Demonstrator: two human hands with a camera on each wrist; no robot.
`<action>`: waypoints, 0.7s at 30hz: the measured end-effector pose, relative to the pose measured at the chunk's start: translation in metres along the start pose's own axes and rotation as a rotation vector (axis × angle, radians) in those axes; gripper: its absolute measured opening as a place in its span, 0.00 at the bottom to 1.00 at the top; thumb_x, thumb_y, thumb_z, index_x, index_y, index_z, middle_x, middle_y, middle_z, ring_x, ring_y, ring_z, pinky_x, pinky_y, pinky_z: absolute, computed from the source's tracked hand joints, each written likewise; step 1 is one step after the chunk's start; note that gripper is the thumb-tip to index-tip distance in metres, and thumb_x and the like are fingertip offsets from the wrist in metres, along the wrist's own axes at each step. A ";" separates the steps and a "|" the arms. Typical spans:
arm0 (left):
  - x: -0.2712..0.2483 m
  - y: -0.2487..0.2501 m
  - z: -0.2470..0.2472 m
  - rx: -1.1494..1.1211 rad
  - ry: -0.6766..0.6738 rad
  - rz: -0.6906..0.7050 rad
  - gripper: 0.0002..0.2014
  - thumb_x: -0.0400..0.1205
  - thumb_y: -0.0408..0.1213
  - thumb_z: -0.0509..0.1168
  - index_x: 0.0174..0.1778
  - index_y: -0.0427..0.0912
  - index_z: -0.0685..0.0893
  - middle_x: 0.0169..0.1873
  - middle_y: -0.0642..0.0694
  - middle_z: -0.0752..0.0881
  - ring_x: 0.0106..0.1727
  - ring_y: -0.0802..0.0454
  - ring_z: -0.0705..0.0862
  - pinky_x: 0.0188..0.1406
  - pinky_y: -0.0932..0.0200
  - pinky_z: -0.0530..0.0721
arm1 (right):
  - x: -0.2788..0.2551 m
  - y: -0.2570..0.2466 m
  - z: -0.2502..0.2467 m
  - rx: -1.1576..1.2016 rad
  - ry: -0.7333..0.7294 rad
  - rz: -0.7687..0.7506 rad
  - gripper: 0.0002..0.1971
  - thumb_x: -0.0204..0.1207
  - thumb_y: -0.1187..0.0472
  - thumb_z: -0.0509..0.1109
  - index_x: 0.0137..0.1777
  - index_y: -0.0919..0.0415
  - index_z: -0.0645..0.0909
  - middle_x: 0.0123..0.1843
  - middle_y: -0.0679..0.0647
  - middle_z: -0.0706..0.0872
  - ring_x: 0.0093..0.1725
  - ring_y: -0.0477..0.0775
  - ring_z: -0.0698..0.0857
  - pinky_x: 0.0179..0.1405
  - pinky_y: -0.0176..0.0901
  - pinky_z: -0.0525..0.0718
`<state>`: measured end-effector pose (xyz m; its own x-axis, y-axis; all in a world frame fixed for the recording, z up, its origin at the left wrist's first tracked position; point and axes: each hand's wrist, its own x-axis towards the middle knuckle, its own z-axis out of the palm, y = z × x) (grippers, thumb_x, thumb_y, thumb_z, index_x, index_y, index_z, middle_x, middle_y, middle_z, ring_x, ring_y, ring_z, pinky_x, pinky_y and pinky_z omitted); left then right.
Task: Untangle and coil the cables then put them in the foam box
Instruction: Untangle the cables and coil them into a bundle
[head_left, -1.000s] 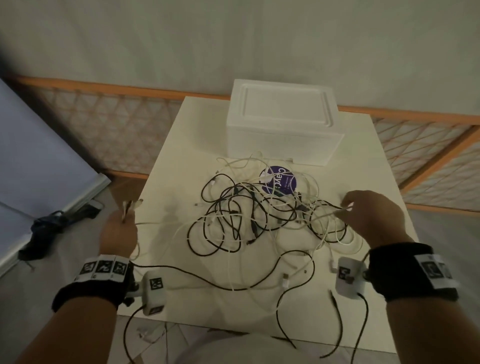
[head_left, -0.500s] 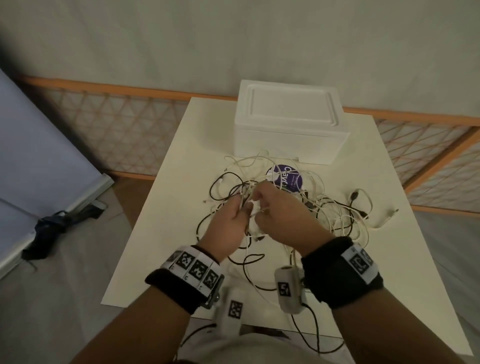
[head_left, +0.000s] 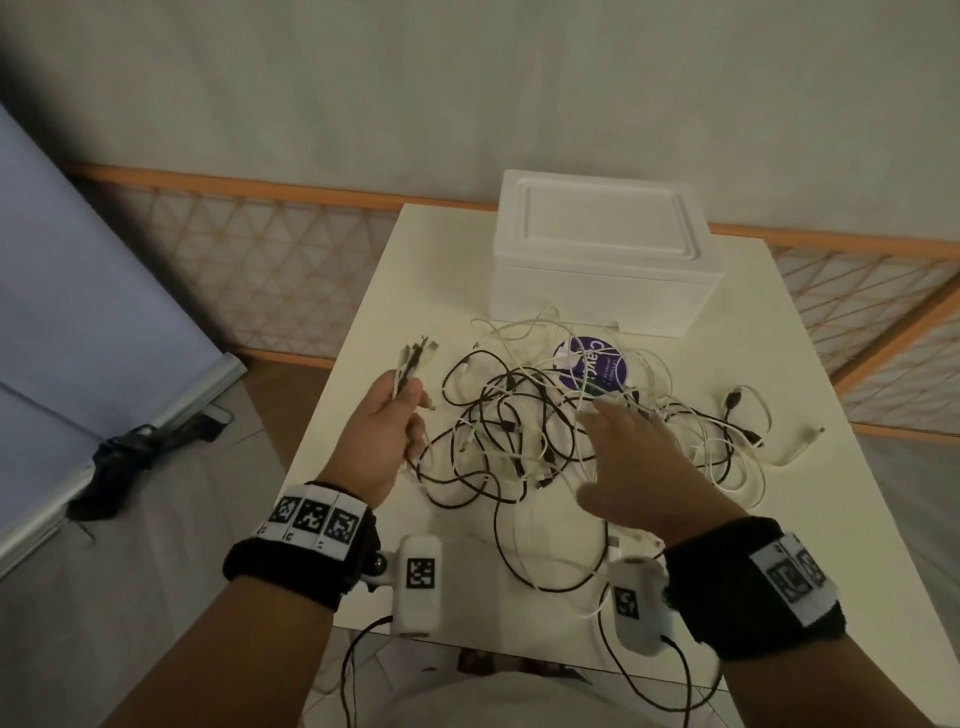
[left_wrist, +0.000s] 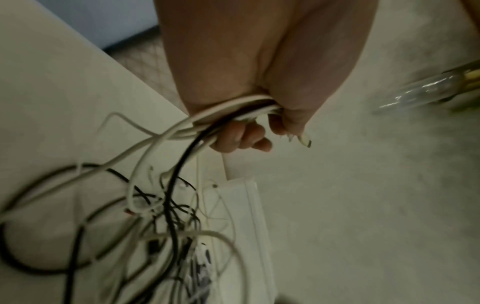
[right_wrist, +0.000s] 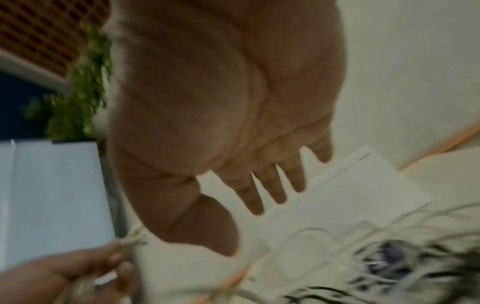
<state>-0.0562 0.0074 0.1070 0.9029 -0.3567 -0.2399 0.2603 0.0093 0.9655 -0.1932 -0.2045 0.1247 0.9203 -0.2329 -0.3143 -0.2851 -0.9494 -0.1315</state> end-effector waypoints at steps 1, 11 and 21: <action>-0.005 0.006 0.007 -0.094 -0.047 -0.005 0.10 0.88 0.36 0.55 0.42 0.45 0.75 0.35 0.49 0.78 0.24 0.57 0.70 0.23 0.63 0.69 | 0.000 -0.015 -0.012 0.112 0.086 -0.081 0.42 0.68 0.48 0.71 0.81 0.55 0.57 0.81 0.54 0.61 0.81 0.55 0.57 0.81 0.57 0.50; 0.000 0.041 0.001 -0.415 -0.110 -0.046 0.16 0.89 0.37 0.48 0.33 0.46 0.65 0.15 0.54 0.61 0.14 0.58 0.59 0.16 0.68 0.64 | 0.031 -0.084 -0.012 0.688 0.014 -0.375 0.13 0.79 0.49 0.69 0.60 0.53 0.79 0.34 0.45 0.82 0.35 0.45 0.80 0.39 0.39 0.77; 0.036 -0.009 -0.110 -0.346 0.498 -0.194 0.21 0.89 0.44 0.50 0.28 0.49 0.57 0.12 0.55 0.61 0.12 0.58 0.57 0.13 0.70 0.52 | -0.002 -0.005 -0.004 0.093 0.068 -0.121 0.21 0.75 0.33 0.60 0.41 0.51 0.78 0.28 0.43 0.75 0.29 0.40 0.72 0.26 0.32 0.64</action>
<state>0.0117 0.0975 0.0785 0.8576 0.0939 -0.5056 0.4552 0.3189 0.8313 -0.1925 -0.2000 0.1298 0.9646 -0.1352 -0.2265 -0.1921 -0.9485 -0.2518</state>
